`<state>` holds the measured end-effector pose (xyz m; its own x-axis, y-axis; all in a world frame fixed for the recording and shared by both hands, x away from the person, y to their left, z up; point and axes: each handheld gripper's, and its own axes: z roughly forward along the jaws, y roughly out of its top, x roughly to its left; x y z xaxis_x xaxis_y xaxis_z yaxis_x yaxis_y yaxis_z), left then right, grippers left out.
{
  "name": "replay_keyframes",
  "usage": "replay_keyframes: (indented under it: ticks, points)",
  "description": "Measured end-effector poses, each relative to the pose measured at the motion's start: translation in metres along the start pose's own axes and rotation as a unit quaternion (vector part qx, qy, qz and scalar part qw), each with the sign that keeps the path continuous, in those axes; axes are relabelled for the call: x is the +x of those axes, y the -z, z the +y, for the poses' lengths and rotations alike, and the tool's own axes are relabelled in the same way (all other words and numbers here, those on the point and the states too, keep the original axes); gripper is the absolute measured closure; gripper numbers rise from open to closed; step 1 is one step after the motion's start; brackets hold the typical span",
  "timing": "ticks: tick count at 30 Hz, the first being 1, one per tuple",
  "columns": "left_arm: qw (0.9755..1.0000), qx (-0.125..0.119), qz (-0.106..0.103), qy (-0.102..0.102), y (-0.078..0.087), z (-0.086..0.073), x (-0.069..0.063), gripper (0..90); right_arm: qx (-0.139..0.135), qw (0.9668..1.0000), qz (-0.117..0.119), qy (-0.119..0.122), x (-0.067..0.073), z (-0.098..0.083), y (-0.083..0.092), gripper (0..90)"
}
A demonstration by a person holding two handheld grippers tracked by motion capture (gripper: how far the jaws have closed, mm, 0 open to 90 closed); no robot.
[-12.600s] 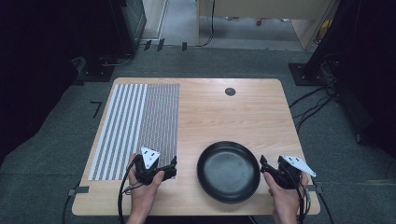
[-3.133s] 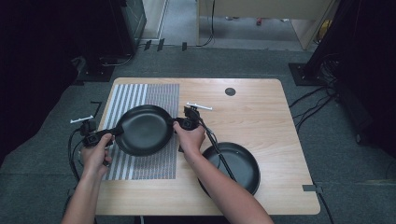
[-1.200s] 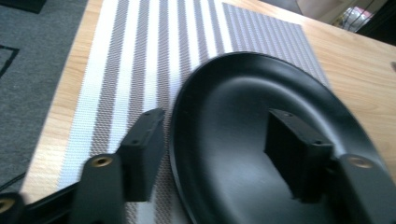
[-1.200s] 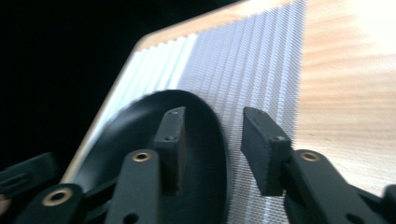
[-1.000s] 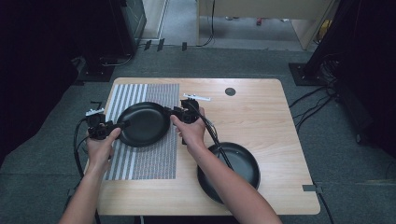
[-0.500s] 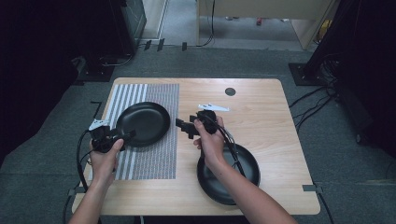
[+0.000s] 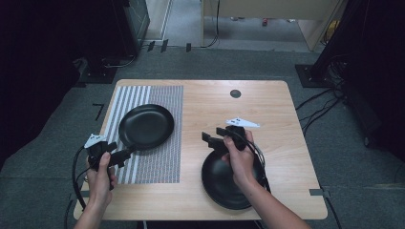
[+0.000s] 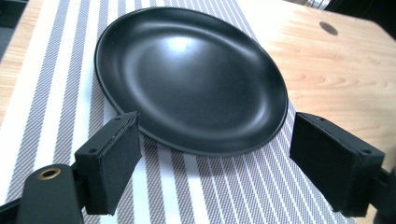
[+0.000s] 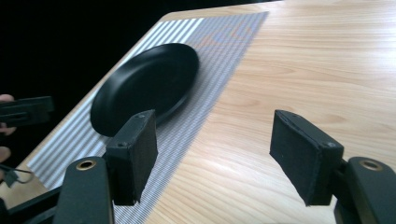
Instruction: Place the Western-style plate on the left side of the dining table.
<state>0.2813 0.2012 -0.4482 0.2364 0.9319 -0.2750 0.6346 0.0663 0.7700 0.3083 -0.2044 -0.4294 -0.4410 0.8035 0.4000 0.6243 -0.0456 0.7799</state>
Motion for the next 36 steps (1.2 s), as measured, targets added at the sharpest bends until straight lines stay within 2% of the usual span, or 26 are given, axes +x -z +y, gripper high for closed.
replay_keyframes:
  ticks: [1, 4, 10, 14, 16, 19, 24, 27, 31, 36]
  points:
    - [1.0, 0.0, -0.003, -0.005, 0.004, -0.004, -0.001, 16.2, -0.002, 1.0, -0.007, 0.003, -0.006, -0.004, 0.008, 31.8]
    - [1.0, 0.0, -0.005, -0.007, 0.008, -0.007, -0.002, 16.2, -0.004, 0.9999, -0.011, 0.002, -0.013, -0.009, 0.016, 31.8]
    - [0.9999, -0.001, -0.006, -0.011, 0.017, -0.021, -0.002, 16.2, -0.016, 0.9994, -0.027, -0.015, -0.034, -0.023, 0.041, 31.2]
    - [0.9995, 0.007, 0.016, -0.025, 0.023, -0.032, -0.001, 16.2, -0.023, 0.9989, -0.037, -0.017, -0.045, -0.03, 0.055, 30.9]
    - [0.9994, 0.006, 0.021, -0.025, 0.024, -0.034, 0.0, 16.2, -0.025, 0.9987, -0.041, -0.016, -0.048, -0.031, 0.058, 30.9]
    - [0.999, 0.004, 0.036, -0.027, 0.027, -0.042, 0.004, 16.2, -0.026, 0.9978, -0.058, -0.018, -0.06, -0.04, 0.072, 30.9]
    - [0.9987, 0.007, 0.044, -0.026, 0.031, -0.05, 0.01, 16.2, -0.028, 0.9966, -0.073, -0.025, -0.073, -0.048, 0.084, 30.9]
    - [0.9985, 0.008, 0.051, -0.019, 0.036, -0.057, 0.018, 16.2, -0.033, 0.9952, -0.086, -0.033, -0.085, -0.056, 0.098, 30.8]
    - [0.996, 0.005, 0.088, -0.013, 0.044, -0.07, 0.033, 16.3, -0.032, 0.9934, -0.104, -0.034, -0.095, -0.067, 0.113, 30.8]
    - [0.9944, 0.004, 0.105, -0.013, 0.05, -0.078, 0.044, 16.3, -0.042, 0.9903, -0.126, -0.04, -0.111, -0.079, 0.135, 30.8]
